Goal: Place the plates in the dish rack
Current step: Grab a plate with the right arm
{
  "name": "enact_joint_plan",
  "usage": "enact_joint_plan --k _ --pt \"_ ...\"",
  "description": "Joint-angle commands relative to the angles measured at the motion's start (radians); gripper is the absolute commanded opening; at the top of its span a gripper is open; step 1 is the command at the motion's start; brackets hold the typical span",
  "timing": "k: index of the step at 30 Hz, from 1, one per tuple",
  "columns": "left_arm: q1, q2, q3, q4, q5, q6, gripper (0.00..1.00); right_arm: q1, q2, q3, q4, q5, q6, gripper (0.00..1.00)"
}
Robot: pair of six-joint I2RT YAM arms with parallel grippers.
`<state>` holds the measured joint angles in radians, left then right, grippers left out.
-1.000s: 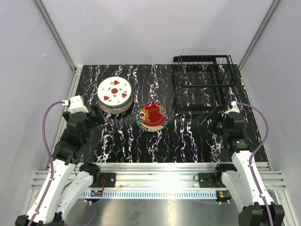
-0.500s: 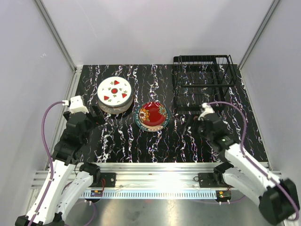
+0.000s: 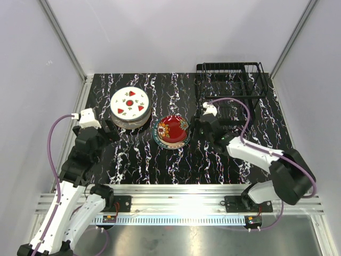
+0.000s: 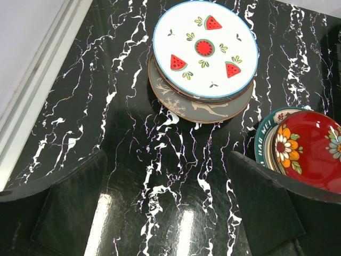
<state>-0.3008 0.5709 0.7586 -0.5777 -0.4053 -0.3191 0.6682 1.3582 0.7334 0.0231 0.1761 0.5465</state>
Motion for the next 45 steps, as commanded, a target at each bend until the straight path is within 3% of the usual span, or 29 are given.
enact_joint_plan --k 1,4,10,12,13,20,32,34,38,45 --pt "-0.004 -0.005 0.01 0.044 0.034 -0.002 0.99 0.01 0.082 0.07 0.093 0.054 0.035 0.64" --pt "-0.004 -0.006 0.008 0.047 0.045 0.0 0.99 0.01 0.146 0.093 0.11 0.062 0.085 0.61" --pt "-0.006 -0.006 0.008 0.049 0.052 -0.001 0.99 0.01 0.235 0.152 0.109 0.098 0.119 0.43" --pt "-0.006 -0.006 0.01 0.049 0.06 -0.001 0.99 0.01 0.246 0.158 0.116 0.1 0.127 0.44" --pt "-0.006 -0.003 0.01 0.049 0.062 -0.001 0.99 0.01 0.258 0.164 0.12 0.102 0.13 0.5" --pt "-0.009 -0.008 0.008 0.049 0.065 -0.001 0.99 0.008 0.332 0.204 0.098 0.111 0.148 0.53" --pt "-0.012 -0.017 0.01 0.049 0.071 0.002 0.99 0.008 0.374 0.216 0.097 0.111 0.178 0.38" --pt "-0.014 -0.02 0.01 0.052 0.069 0.0 0.99 0.008 0.369 0.215 0.089 0.12 0.181 0.29" --pt "-0.014 -0.02 0.01 0.05 0.071 0.0 0.99 0.008 0.354 0.222 0.054 0.146 0.171 0.2" --pt "-0.015 -0.023 0.008 0.049 0.066 0.0 0.99 0.008 0.309 0.219 0.021 0.169 0.158 0.18"
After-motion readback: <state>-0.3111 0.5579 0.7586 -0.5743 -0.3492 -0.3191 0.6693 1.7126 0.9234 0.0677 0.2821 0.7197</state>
